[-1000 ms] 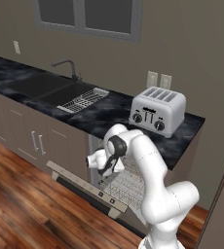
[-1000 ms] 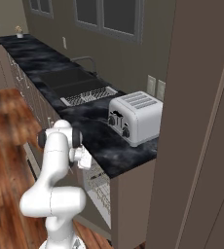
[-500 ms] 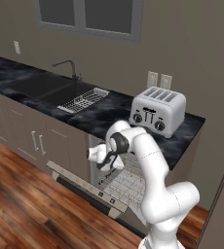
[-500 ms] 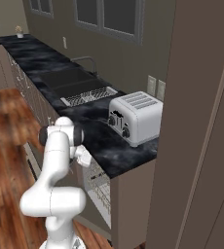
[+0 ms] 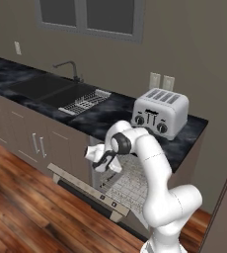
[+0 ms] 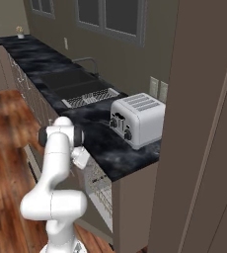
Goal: Open the dishwasher door and pull out the top rack.
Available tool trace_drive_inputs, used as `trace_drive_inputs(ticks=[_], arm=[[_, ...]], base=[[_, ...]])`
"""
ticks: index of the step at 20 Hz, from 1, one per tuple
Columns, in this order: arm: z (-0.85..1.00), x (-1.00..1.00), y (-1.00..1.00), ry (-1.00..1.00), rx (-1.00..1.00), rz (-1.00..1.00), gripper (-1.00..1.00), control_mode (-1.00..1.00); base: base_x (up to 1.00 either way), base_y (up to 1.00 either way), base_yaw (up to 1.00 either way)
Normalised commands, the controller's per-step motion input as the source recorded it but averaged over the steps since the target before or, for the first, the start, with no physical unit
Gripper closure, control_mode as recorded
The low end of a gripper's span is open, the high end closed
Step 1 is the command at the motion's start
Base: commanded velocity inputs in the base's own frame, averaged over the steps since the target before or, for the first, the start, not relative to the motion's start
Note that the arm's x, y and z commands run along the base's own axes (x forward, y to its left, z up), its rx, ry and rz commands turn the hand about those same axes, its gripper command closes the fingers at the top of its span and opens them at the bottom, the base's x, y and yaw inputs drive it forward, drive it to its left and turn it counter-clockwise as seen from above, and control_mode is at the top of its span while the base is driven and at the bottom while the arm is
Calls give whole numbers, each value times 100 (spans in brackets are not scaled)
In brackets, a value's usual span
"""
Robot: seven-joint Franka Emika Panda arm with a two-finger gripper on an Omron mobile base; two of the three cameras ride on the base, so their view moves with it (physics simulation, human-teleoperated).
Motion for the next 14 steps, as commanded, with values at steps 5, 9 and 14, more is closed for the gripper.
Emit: trace_drive_inputs(ticks=[5, 9, 14], arm=[[-60, -85, 23, 13, 5, -7, -100, -100], [-44, -80, 22, 16, 13, -7, -100, -100], [-34, -95, 33, 12, 15, -7, -100, -100]], base=[[0, 0, 0], [0, 0, 0], [0, 0, 0]])
